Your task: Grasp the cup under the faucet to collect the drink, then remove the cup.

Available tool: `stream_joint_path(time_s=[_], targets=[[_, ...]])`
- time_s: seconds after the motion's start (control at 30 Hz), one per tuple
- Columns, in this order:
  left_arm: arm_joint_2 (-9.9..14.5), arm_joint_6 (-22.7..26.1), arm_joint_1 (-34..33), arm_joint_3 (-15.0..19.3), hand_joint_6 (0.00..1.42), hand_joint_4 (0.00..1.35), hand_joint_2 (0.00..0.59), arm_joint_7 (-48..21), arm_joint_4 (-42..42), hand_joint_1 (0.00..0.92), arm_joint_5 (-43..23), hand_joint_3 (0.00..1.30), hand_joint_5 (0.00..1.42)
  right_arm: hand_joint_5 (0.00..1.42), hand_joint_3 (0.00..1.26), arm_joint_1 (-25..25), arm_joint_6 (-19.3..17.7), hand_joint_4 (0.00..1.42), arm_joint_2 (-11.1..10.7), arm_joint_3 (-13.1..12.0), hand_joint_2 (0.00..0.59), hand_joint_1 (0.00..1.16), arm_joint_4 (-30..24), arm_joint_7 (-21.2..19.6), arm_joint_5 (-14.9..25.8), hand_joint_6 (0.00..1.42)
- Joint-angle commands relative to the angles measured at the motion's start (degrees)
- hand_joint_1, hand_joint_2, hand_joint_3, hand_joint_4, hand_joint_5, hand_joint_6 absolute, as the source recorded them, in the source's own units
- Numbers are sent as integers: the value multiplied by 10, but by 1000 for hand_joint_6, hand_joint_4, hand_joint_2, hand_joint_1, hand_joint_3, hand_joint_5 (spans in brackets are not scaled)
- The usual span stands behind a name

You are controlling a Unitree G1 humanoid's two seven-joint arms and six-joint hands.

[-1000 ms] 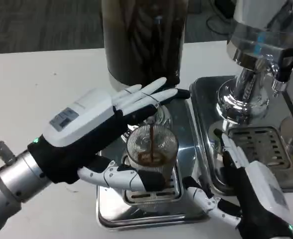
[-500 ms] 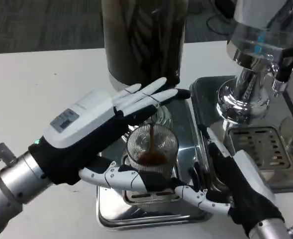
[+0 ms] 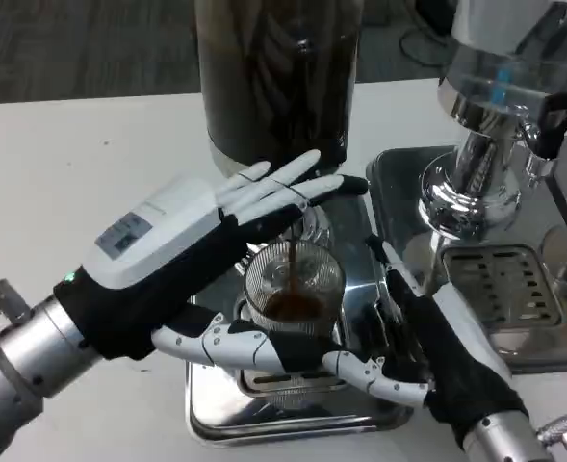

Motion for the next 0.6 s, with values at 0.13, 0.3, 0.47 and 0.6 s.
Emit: stream_joint_path(time_s=[0.13, 0.3, 0.47, 0.6], targets=[[15, 7, 22, -13, 44, 0, 109, -18, -3, 0, 16, 139, 179, 0, 0, -6, -61, 0, 16, -1, 182, 690, 44, -10, 40, 52], [14, 9, 22, -13, 42, 0, 109, -18, -3, 0, 15, 142, 179, 0, 0, -15, -73, 0, 19, 5, 175, 697, 59, -6, 44, 68], [15, 11, 25, -11, 41, 0, 109, -17, -5, 0, 13, 143, 179, 0, 0, -25, -96, 0, 26, 5, 174, 700, 86, -10, 53, 74], [17, 13, 30, -8, 41, 0, 109, -18, -7, 0, 12, 143, 179, 0, 0, -32, -102, 0, 30, 9, 174, 701, 98, -5, 58, 77]])
